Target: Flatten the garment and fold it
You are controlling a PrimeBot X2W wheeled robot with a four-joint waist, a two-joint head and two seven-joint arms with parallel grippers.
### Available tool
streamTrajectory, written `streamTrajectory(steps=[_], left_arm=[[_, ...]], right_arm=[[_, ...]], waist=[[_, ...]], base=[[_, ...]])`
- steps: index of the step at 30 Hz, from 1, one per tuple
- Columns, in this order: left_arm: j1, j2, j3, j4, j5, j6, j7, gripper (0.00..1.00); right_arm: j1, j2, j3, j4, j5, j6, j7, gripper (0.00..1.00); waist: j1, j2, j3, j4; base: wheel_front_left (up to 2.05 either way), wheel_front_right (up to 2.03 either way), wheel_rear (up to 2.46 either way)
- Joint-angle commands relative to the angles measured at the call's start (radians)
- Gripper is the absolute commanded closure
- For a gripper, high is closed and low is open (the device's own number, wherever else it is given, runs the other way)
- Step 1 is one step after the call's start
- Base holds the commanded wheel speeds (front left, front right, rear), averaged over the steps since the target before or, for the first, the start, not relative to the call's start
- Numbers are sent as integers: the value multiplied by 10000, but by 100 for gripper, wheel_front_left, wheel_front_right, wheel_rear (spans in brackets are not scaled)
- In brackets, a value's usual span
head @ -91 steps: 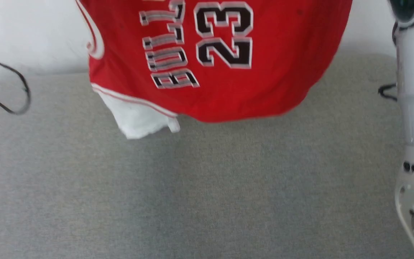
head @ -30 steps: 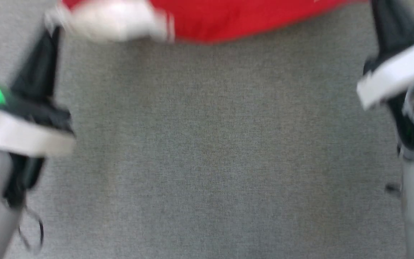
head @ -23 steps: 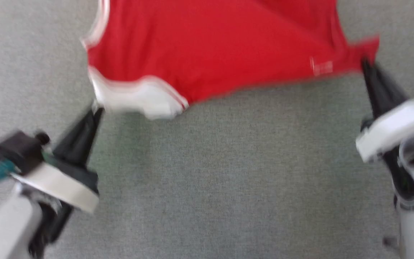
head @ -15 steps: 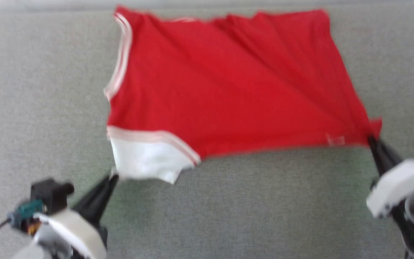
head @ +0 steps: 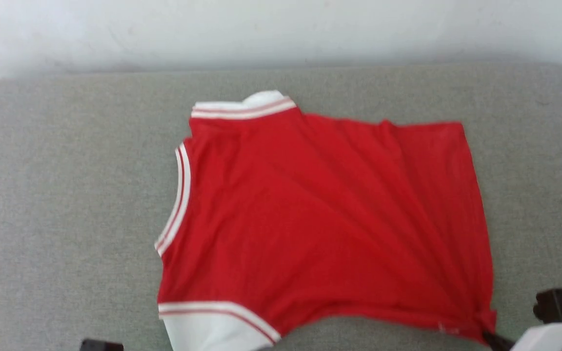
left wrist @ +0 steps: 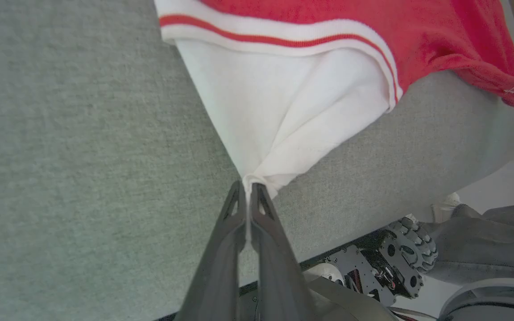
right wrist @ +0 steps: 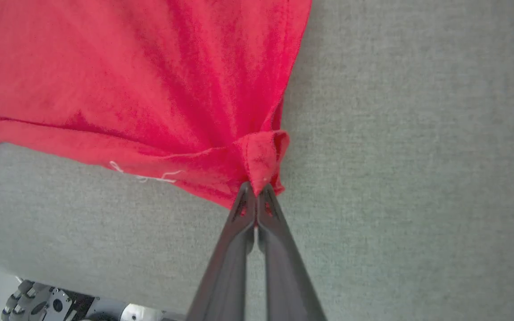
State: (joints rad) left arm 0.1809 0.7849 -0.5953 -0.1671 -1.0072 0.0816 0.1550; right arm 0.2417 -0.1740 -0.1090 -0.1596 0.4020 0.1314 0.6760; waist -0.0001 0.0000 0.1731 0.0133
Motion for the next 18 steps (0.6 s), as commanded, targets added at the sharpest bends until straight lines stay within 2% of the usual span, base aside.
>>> streamTrajectory(steps=[1, 5, 11, 15, 18], left_arm=[[246, 108, -65, -98, -145, 105, 125, 100], [777, 315, -153, -448, -583, 271, 516, 100], [1333, 711, -92, -1274, -1122, 425, 872, 100], [1138, 930, 432, -1722, -753, 656, 280, 100], [630, 983, 798, -1945, -265, 664, -211, 100]], right_arm=[[279, -175, 24, -131, 136, -7, 237, 100], [919, -361, -151, -445, 400, -7, 1018, 100], [1636, -150, -661, -1069, 670, -7, 2047, 100], [1517, -24, -929, -1629, 601, -7, 1695, 100], [1116, -120, -948, -1846, 393, -7, 1205, 100]], waist=[[1, 0, -438, 37], [1, 0, -751, 52], [1, 0, -952, 119], [1, 0, -929, 154], [1, 0, -732, 134]], base=[[0, 0, 0], [0, 0, 0], [0, 0, 0], [0, 0, 0], [0, 0, 0]])
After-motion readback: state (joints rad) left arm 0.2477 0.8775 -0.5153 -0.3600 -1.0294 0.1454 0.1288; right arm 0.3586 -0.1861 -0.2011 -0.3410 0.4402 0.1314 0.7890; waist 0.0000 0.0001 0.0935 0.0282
